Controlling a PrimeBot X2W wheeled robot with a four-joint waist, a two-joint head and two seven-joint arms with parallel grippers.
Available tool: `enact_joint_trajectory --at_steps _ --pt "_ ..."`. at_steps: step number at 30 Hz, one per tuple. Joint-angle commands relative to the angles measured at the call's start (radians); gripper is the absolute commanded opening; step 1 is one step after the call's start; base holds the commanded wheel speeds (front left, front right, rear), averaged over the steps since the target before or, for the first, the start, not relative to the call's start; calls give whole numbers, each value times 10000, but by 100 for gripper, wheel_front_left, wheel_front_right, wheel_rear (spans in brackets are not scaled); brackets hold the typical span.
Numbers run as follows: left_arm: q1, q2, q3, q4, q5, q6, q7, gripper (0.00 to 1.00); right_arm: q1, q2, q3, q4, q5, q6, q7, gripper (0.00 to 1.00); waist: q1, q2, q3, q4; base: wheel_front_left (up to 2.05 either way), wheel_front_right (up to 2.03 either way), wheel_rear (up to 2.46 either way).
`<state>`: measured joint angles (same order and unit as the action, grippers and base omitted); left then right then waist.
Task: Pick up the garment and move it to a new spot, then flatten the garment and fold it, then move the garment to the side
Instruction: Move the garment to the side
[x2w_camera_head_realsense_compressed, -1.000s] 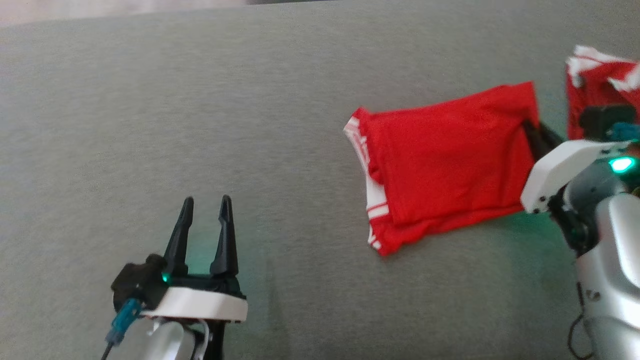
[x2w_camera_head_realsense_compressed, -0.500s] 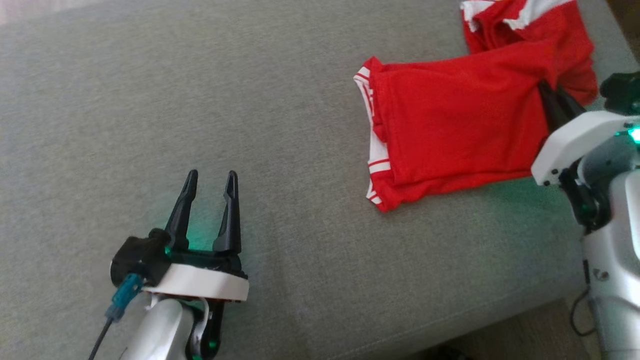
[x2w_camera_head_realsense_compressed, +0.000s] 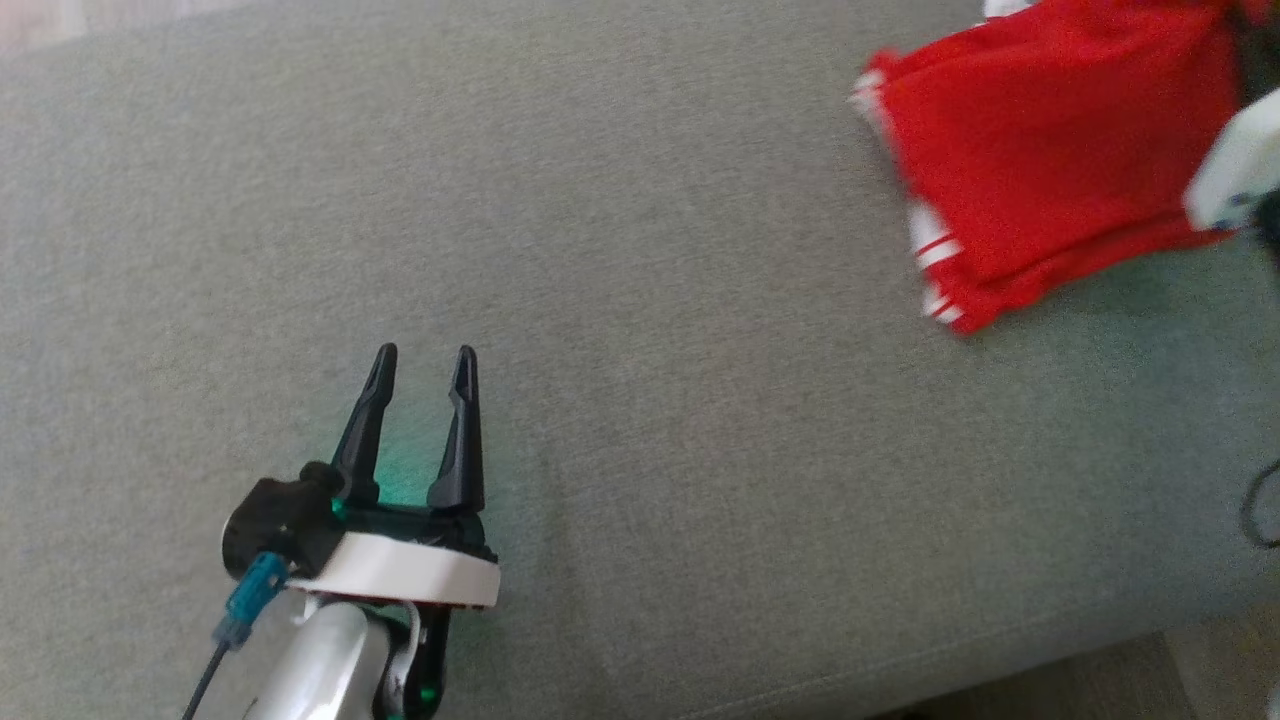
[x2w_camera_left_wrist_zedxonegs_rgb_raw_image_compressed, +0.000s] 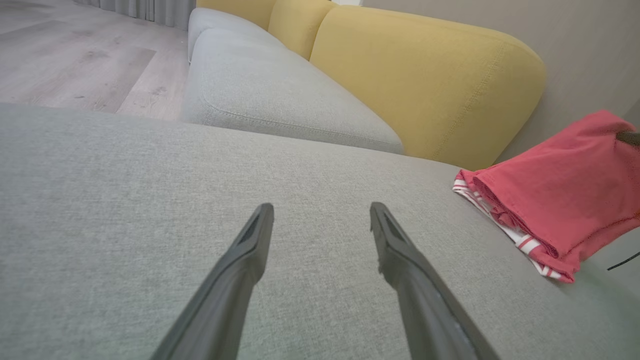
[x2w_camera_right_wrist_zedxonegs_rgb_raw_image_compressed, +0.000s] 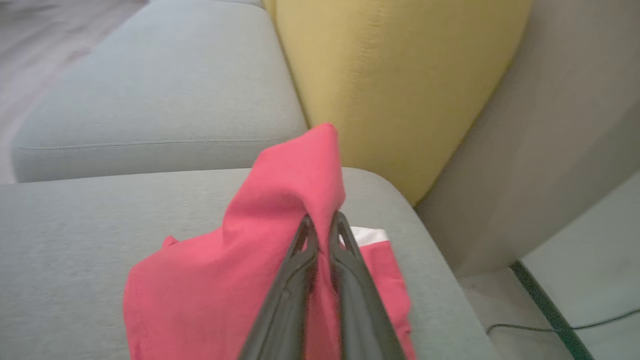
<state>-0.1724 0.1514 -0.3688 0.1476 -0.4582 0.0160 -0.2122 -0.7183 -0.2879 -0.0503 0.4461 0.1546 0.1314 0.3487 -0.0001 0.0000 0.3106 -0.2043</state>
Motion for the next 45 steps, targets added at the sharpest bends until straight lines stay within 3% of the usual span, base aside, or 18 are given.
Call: enact_joint_trajectory --at_steps 1,8,9,10,17,30,37,45 --pt "-30 110 207 -397 -44 59 -62 100 -419 -360 -113 -289 -109 -7 31 0 1 0 107 164 0 0 0" --pt "-137 130 167 -571 1 116 -73 100 -742 -1351 -1410 169 -939 -7 77 0 1 0 532 587 0 0 0" --pt "-161 132 152 -585 8 117 -70 100 -727 -1422 -1537 268 -1131 -7 35 16 1 0 589 634 0 0 0" --pt "-185 135 141 -592 14 118 -67 100 -707 -1454 -1640 358 -1312 -7 -36 100 1 0 630 667 0 0 0" --pt "-266 140 97 -568 12 159 -73 100 -659 -1025 -2311 929 -2045 -7 -805 100 1 0 675 763 0 0 0" --pt "-158 158 346 -441 -219 314 -195 100 -565 -102 -1011 222 -1731 -7 -2337 100 1 0 -259 1050 0 0 0" --pt "211 130 654 -202 -434 484 -309 100 535 725 -656 -505 -1511 -7 -3024 100 1 0 -1121 1735 0 0 0" --pt "904 142 1014 56 -577 788 -397 100 2899 1953 -262 -1715 -1811 -7 -3653 100 1 0 -1932 2427 0 0 0"
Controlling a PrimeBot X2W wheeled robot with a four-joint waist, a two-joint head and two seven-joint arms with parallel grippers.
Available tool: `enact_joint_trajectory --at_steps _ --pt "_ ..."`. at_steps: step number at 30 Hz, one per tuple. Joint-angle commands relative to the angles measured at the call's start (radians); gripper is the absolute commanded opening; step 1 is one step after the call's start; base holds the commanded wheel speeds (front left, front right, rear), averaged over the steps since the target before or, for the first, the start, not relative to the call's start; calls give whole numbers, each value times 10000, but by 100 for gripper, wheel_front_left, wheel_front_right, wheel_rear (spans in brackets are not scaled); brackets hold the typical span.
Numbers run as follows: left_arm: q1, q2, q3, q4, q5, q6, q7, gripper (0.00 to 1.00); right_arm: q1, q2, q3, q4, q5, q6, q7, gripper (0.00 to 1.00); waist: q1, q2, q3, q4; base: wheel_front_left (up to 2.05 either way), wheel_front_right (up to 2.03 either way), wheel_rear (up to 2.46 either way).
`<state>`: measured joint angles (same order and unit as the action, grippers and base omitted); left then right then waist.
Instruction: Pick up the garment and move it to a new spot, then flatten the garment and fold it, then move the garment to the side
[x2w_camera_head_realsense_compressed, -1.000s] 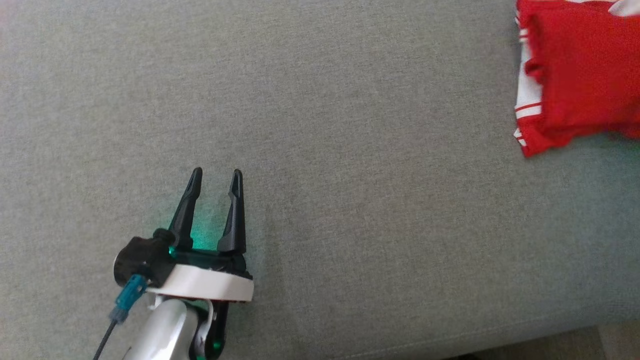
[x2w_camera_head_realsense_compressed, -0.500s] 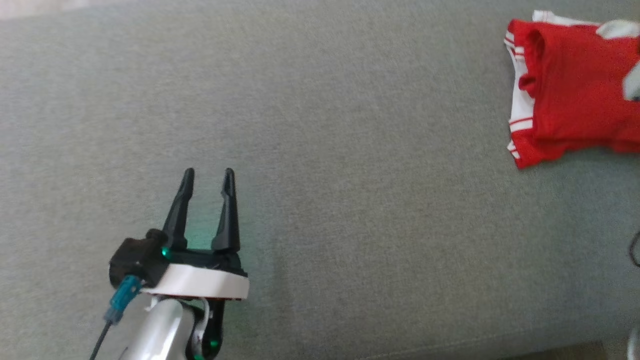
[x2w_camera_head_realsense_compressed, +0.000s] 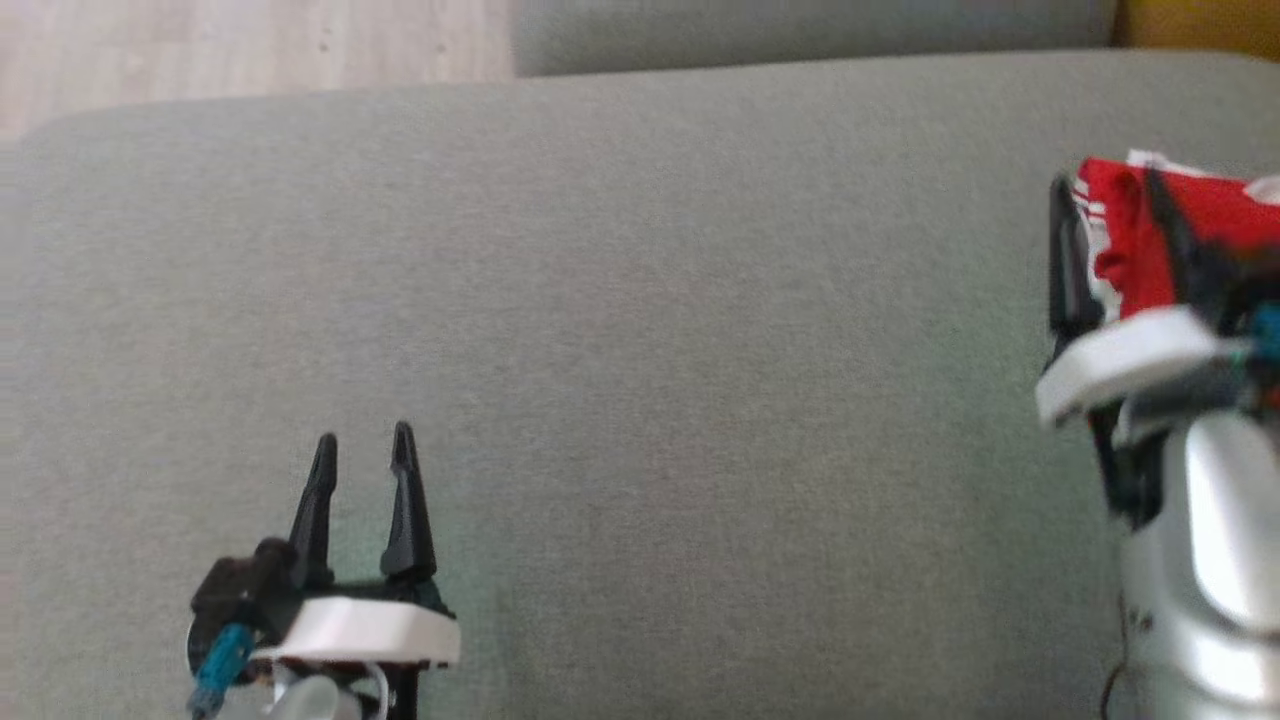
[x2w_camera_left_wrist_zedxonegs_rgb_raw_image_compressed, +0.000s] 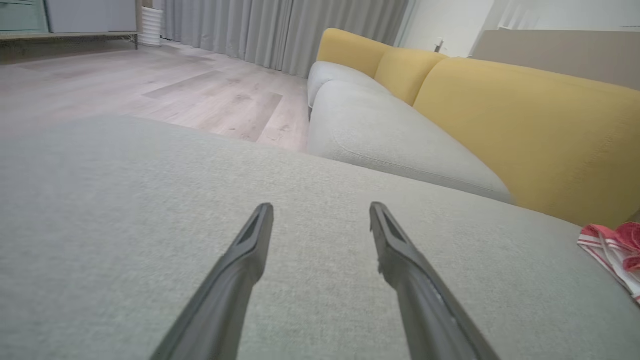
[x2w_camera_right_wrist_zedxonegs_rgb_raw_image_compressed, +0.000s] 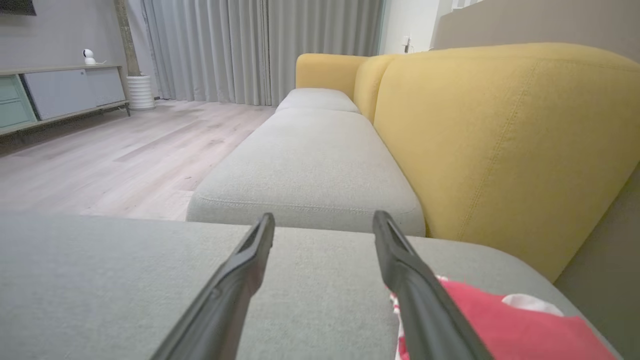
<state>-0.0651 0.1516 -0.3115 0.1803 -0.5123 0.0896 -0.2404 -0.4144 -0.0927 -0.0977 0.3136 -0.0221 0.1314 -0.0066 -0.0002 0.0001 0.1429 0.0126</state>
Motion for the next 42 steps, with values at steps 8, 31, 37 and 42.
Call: enact_joint_trajectory --at_steps 8,31,37,42 --pt "326 105 428 -20 51 255 -149 100 2385 416 587 -1474 577 -7 -694 100 2 -1 -808 604 0 0 0" --pt "1083 377 26 67 306 701 263 100 4890 424 1341 -2681 1732 -7 -1092 100 2 -1 -1398 462 0 0 0" --pt "1350 207 -231 550 267 644 326 0 5154 474 1161 -2033 1718 0 -992 0 2 -1 -1419 440 0 0 0" --pt "1388 139 -135 841 -7 579 394 0 5235 462 1192 -1678 2087 0 -965 0 2 -1 -1420 425 0 0 0"
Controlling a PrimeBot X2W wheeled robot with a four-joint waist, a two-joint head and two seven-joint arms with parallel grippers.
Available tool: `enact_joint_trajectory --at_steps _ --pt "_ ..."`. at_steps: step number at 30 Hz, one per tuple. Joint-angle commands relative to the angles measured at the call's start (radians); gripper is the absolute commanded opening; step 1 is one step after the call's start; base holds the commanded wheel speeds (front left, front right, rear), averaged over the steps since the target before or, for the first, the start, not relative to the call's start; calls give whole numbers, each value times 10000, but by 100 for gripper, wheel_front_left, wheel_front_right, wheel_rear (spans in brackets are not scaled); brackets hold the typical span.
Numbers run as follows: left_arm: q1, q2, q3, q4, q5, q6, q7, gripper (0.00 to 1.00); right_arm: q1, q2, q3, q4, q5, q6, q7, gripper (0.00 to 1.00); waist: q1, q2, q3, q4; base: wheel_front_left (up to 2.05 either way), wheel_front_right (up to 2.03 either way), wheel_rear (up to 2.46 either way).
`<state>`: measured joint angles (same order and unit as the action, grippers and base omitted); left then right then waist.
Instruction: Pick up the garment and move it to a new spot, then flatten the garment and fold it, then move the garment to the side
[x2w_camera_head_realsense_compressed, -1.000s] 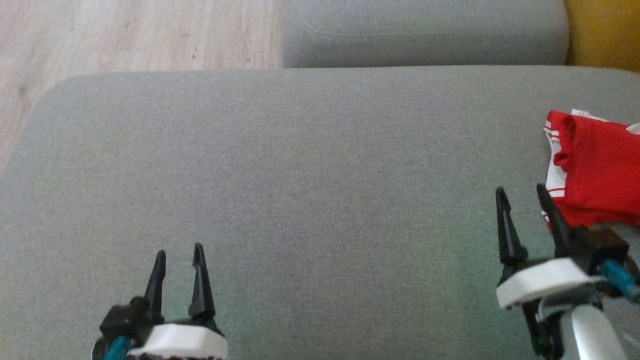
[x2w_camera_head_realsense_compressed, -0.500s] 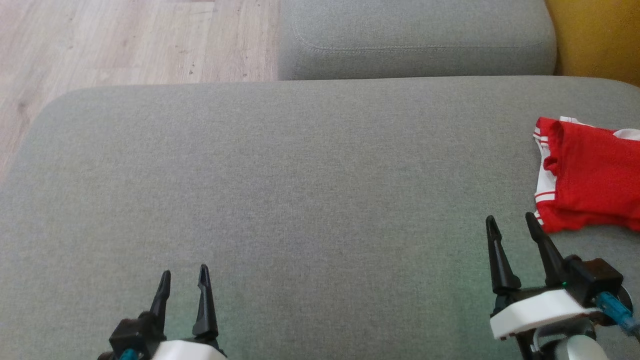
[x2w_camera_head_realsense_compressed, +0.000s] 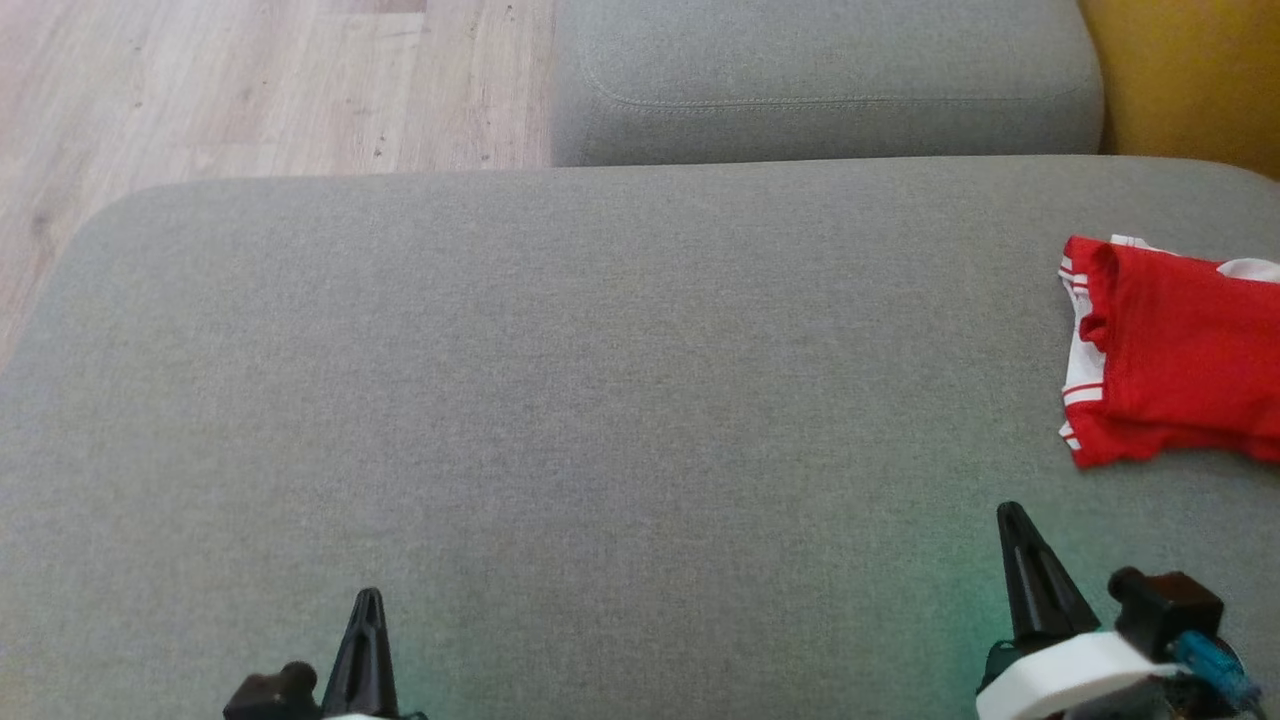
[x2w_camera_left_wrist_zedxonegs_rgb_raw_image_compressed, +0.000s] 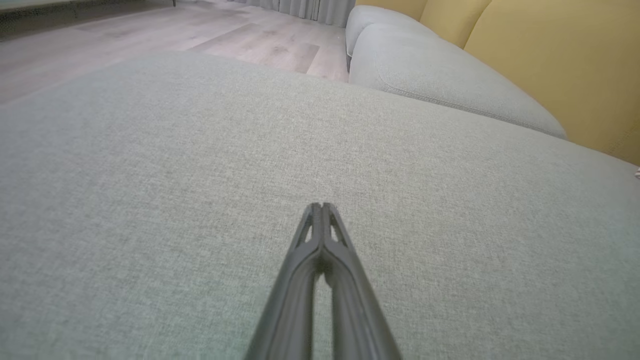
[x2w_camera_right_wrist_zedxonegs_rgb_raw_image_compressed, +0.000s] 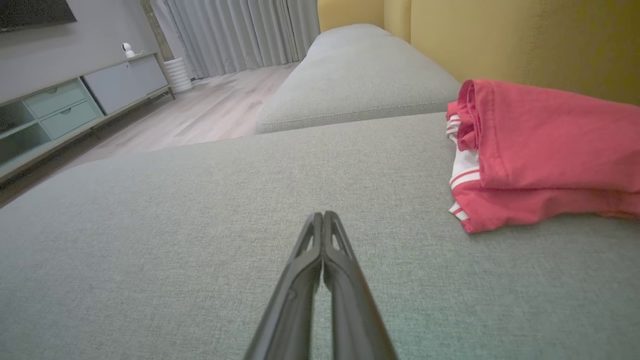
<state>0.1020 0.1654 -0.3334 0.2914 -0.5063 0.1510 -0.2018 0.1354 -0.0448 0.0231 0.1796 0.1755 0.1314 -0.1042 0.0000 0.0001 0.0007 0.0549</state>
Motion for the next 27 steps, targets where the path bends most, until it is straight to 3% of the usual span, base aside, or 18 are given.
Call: enact_joint_trajectory --at_steps 1,27 --pt "-298 -7 117 -271 -160 -56 33 0 -280 -26 -19 -330 237 0 23 0 0 -1 1 -3 0 0 0" --pt "-698 -210 1000 -276 -2540 -653 662 0 -748 -177 -117 -111 3434 -2 334 0 0 -1 5 -121 0 0 0"
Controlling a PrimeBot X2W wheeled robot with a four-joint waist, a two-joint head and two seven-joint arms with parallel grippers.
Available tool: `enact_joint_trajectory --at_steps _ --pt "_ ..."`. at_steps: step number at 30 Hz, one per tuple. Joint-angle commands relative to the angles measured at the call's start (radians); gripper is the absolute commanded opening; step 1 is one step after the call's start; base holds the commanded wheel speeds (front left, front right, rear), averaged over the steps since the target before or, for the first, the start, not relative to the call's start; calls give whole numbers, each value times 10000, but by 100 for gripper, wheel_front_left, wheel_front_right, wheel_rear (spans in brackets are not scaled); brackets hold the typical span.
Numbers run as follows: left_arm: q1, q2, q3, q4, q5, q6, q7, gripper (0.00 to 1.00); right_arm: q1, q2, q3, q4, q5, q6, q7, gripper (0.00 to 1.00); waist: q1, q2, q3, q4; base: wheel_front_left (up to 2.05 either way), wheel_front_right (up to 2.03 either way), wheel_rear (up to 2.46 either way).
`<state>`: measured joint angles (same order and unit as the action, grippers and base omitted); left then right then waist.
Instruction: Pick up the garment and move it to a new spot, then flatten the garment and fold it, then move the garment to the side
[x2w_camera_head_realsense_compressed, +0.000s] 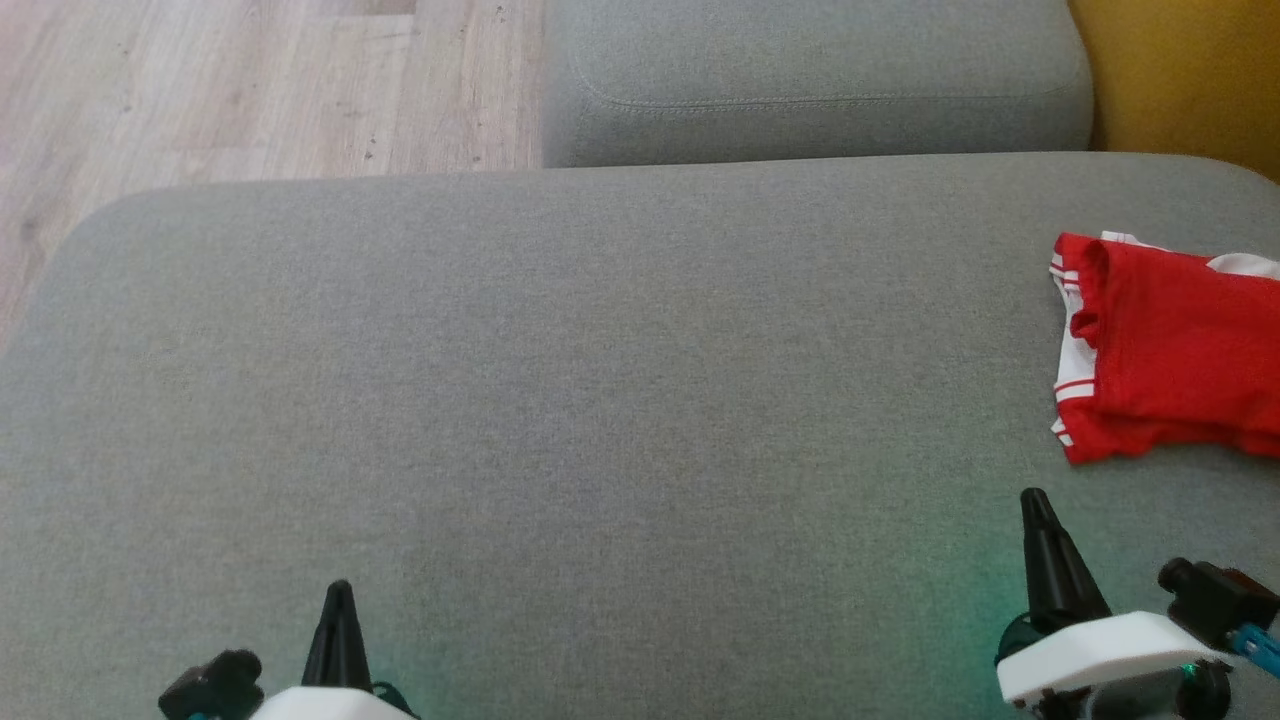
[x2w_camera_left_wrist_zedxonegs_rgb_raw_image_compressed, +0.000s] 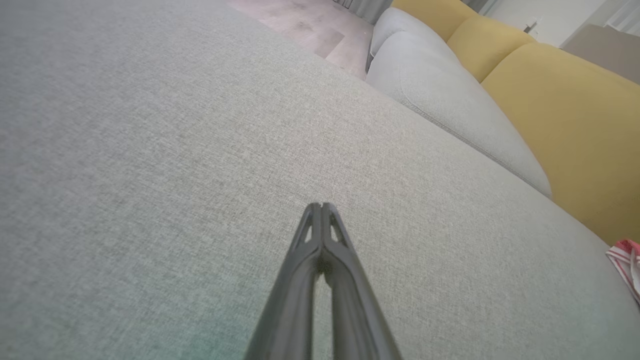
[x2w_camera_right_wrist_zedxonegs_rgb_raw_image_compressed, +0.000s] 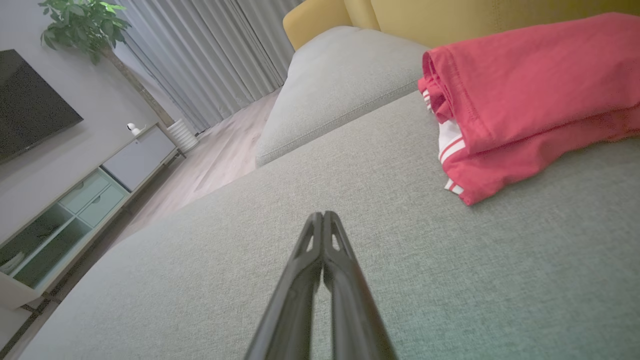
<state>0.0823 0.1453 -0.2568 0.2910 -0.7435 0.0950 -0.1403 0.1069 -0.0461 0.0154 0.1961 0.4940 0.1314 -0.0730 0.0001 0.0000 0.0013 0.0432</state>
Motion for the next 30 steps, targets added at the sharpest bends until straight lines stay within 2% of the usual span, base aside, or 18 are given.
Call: enact_joint_trajectory --at_steps 1,30 --pt "-516 -18 270 -275 -259 -116 71 0 -479 -168 -47 -269 370 -2 35 0 0 0 1 -7 0 0 0" --pt "-936 -275 1289 -342 -2882 -776 798 0 -980 -248 -265 -46 3832 -4 465 0 -1 0 7 -138 0 0 0"
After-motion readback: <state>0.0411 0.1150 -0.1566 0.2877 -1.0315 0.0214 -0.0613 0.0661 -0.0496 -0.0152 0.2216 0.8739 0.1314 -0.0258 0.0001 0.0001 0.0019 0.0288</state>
